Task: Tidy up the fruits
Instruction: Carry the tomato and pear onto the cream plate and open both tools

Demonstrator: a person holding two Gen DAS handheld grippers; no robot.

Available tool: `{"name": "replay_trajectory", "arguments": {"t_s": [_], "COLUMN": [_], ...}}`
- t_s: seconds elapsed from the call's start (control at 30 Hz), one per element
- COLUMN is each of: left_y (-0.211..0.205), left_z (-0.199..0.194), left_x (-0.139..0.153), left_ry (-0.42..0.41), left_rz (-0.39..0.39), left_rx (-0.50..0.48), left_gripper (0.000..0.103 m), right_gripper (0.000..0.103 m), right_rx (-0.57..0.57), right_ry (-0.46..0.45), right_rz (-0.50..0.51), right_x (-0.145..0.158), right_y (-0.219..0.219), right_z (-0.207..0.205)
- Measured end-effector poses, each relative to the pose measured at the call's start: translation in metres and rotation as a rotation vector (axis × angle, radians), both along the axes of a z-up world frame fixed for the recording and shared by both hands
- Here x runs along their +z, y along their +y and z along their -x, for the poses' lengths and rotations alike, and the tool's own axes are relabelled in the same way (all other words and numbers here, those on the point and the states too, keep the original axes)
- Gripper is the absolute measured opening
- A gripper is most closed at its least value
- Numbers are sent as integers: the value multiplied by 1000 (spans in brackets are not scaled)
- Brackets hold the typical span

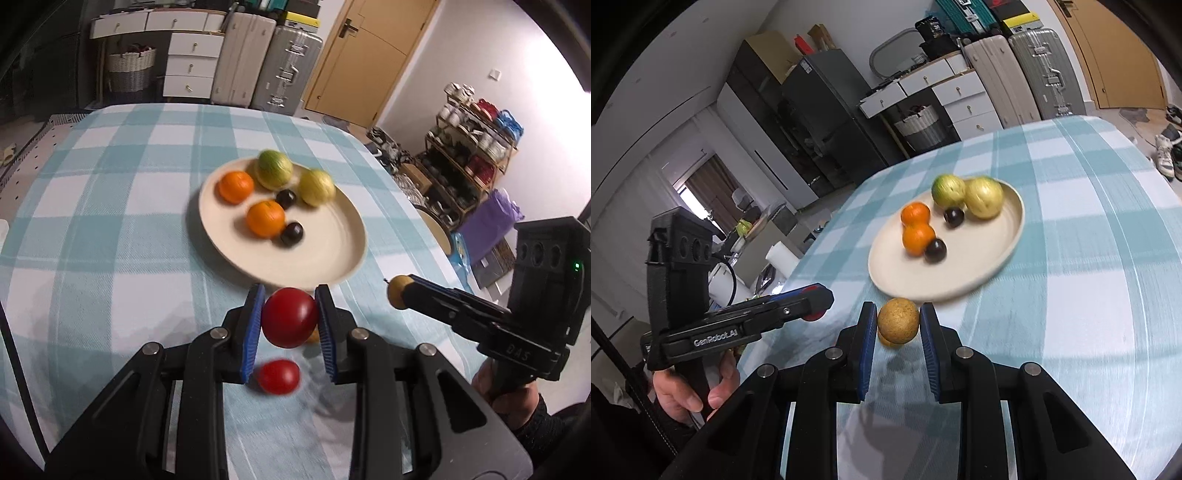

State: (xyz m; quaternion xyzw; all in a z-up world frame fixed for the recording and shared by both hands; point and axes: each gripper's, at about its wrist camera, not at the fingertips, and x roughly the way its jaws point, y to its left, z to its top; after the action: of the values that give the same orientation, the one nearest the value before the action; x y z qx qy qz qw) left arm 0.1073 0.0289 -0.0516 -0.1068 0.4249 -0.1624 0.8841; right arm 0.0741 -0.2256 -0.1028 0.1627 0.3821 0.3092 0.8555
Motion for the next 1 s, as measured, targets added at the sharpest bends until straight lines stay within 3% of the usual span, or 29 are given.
{"name": "replay_trajectory", "arguments": {"t_s": [0.6, 1.0], "left_y": [25, 25], "left_z": [-101, -135], "left_x": [-13, -30], "left_ry": [18, 43], "left_rz": [-20, -20], "left_rx": [38, 12], "left_gripper": [25, 25], "right_gripper": [25, 25], "right_rx": [-18, -34], "right_ry": [9, 11], "right_rz": [16, 104], "right_x": [7, -7], "right_y": [17, 36], "right_z": [-86, -120]}}
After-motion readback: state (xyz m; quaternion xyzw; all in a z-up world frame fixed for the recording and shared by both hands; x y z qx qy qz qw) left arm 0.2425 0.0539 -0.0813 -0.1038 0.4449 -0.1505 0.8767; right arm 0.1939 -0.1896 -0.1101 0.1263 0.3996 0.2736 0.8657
